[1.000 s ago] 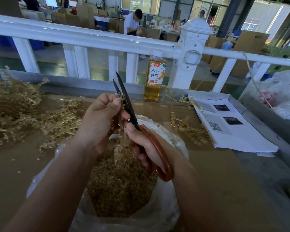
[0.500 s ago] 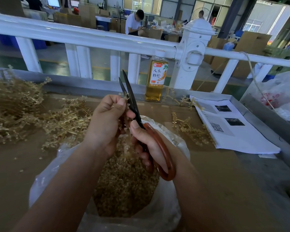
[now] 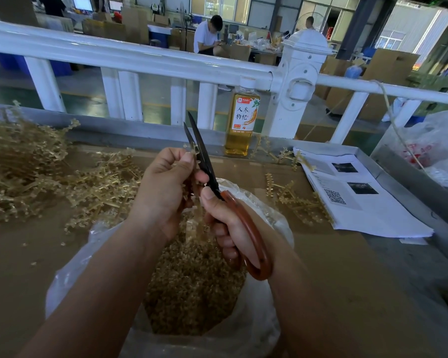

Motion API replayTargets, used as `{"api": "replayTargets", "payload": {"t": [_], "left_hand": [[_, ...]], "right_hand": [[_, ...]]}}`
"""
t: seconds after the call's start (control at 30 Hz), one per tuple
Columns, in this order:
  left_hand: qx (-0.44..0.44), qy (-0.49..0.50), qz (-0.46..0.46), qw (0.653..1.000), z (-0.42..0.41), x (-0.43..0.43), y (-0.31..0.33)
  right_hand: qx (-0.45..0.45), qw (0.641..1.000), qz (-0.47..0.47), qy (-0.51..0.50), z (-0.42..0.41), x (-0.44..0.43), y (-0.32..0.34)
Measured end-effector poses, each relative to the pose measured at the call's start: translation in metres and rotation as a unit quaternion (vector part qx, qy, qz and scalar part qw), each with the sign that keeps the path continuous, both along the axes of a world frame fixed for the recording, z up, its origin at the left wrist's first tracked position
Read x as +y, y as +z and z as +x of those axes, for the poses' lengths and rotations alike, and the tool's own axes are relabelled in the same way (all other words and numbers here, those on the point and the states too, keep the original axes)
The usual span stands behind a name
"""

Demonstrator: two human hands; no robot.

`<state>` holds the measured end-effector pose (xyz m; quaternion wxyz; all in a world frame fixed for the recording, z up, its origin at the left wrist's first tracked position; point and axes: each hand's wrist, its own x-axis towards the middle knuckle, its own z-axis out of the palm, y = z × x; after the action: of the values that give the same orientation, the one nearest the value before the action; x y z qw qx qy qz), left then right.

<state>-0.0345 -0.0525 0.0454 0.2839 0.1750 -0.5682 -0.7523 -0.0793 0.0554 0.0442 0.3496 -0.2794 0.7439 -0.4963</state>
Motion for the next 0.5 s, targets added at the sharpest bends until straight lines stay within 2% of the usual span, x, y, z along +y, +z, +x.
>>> {"api": "replayTargets", "payload": {"t": [0.1,0.4,0.5], "left_hand": [[0.003,0.003,0.006,1.0,0.0013,0.0026,0.0018],[0.013,0.003,0.033,0.999,0.0017,0.001,0.001],[0.006,0.034,-0.012,0.999,0.0006,-0.0003,-0.0033]], "right_hand": [[-0.026,1.0,0.0,0.018,0.0013,0.0009,0.0007],[0.002,1.0,0.0,0.026,0.0022,-0.0005,-0.0003],[0.012,0.999,0.002,0.029,0.0021,-0.0014,-0.001]]}}
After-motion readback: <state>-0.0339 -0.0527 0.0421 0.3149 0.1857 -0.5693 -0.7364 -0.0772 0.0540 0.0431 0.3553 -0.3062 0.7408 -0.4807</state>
